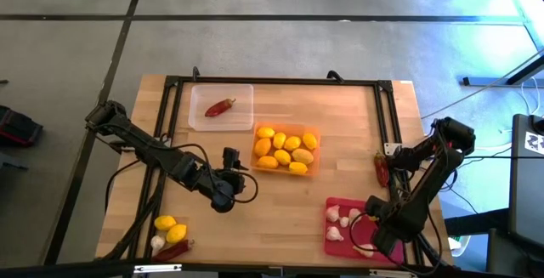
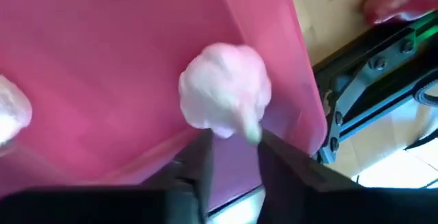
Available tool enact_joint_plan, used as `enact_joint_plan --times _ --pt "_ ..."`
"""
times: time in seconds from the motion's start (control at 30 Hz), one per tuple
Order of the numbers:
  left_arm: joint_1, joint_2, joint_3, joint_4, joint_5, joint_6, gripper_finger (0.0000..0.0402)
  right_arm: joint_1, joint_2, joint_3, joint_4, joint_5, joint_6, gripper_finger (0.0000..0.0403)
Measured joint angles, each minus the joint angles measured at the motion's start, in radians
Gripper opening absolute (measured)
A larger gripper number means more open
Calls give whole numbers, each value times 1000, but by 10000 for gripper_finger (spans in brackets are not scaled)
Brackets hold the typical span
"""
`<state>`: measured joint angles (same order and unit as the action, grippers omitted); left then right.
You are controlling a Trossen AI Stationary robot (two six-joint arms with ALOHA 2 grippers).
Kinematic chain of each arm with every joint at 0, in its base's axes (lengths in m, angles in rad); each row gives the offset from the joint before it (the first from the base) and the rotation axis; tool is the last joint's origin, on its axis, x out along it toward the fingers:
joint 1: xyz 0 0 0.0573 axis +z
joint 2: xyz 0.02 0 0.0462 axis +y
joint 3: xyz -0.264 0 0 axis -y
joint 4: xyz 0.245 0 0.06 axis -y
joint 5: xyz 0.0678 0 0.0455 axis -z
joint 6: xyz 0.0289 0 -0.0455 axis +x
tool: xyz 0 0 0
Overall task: Sort produce into baskets
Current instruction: Put the garlic into the red bin, then put the lemon into the orange bin
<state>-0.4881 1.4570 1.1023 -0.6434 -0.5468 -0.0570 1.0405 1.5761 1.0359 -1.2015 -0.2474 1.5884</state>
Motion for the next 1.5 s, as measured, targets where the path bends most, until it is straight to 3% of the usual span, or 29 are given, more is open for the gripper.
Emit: enact_joint_plan --times 0.13,0.23,0.33,0.5,0.7,0.87,1.03,1.27,1.5 --pt "0 0 0 1 0 0 251 -16 -10 49 -15 -10 -18 169" --pt "0 0 0 5 0 0 251 -25 -21 128 -67 50 -37 191" --pt "-2 0 0 5 0 -15 251 -40 -25 209 -88 221 -85 201" --pt "-3 0 0 18 0 -131 251 -63 -25 265 -42 610 -263 199" --pt "6 0 0 22 17 -200 251 -133 -21 256 52 826 -496 198" --pt "-29 0 0 5 178 -320 251 -192 -20 231 118 858 -660 198" --pt "-93 -1 0 -97 321 -587 251 -239 -20 198 145 861 -737 198" --pt "-233 -1 0 -196 405 -998 251 -288 -20 151 161 861 -807 198" --pt "-360 24 2 -260 413 -1327 251 -311 -20 125 160 881 -853 198"
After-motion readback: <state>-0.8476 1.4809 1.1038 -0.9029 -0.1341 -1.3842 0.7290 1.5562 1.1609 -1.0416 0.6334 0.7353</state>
